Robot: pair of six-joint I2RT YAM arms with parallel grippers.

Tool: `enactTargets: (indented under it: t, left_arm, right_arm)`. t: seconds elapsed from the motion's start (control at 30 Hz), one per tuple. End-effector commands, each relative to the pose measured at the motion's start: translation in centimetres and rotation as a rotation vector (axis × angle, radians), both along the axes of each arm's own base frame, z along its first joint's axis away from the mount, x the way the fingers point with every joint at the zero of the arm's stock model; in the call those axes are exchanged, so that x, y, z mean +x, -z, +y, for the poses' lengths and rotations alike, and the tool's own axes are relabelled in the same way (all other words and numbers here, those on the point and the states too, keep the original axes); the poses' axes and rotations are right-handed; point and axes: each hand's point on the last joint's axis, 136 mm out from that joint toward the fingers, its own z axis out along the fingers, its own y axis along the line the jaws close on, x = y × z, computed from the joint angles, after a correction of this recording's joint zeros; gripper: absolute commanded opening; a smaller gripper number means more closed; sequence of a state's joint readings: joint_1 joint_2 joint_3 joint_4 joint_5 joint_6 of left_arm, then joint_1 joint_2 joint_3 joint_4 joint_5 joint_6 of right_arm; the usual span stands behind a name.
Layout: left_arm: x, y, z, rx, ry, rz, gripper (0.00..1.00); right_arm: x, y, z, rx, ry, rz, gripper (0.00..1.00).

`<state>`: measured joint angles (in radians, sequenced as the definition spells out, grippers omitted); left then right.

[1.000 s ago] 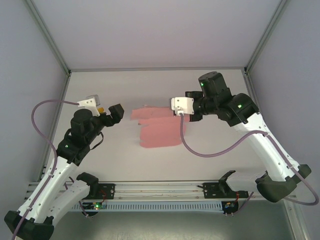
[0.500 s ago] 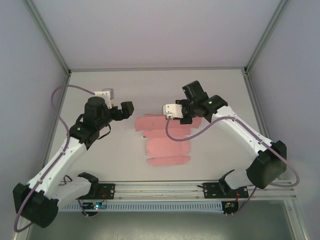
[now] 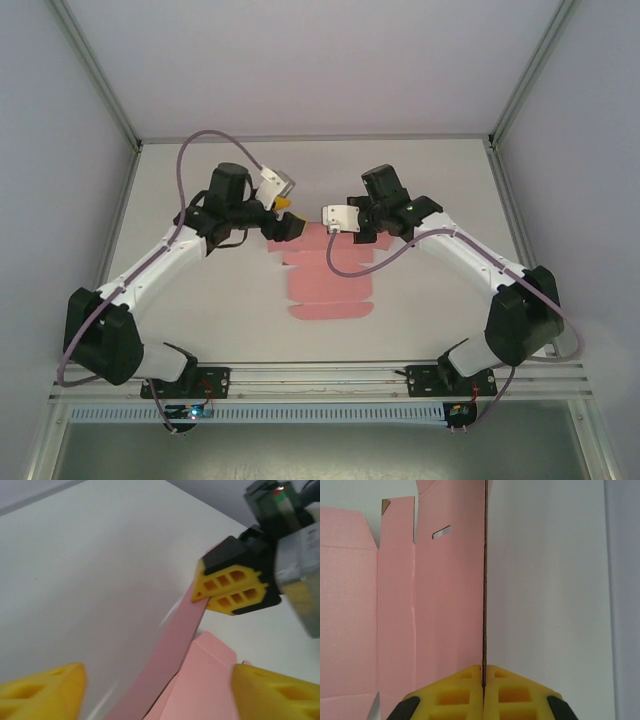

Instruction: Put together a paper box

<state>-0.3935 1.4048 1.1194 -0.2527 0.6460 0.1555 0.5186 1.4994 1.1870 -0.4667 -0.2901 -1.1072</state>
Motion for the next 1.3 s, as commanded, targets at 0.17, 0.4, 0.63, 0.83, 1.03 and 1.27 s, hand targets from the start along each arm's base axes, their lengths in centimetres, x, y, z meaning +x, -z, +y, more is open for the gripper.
enactTargets:
  t: [0.17, 0.4, 0.63, 0.83, 1.03, 1.27]
  left_arm:
    - [-0.9, 1.8, -1.1, 0.148, 0.145, -0.024, 0.57]
    - [-1.5, 3.1, -1.2, 0.212, 0.158, -0.005, 0.47]
    - [-0.7, 4.3, -1.4, 0.286, 0.108, -0.015, 0.33]
    - [1.0, 5.0, -1.8, 0.320, 0.016, -0.022, 0.21]
    - [3.0, 6.3, -1.6, 0.329, -0.098, -0.002, 0.17]
    - [4.1, 7.9, -1.8, 0.337, -0.151, 0.036, 0.15]
  right_arm:
    - [-0.2, -1.7, 0.4, 0.059, -0.025, 0.011, 0.00]
    - [1.0, -1.3, 0.2, 0.057, 0.037, 0.011, 0.00]
    - [1.6, -1.0, 0.4, 0.069, 0.071, 0.023, 0.00]
    - [3.6, -0.5, 0.3, 0.057, 0.198, -0.097, 0.00]
    - [5.5, -0.8, 0.4, 0.126, 0.334, -0.220, 0.00]
    - [5.9, 0.4, 1.0, 0.111, 0.381, -0.221, 0.00]
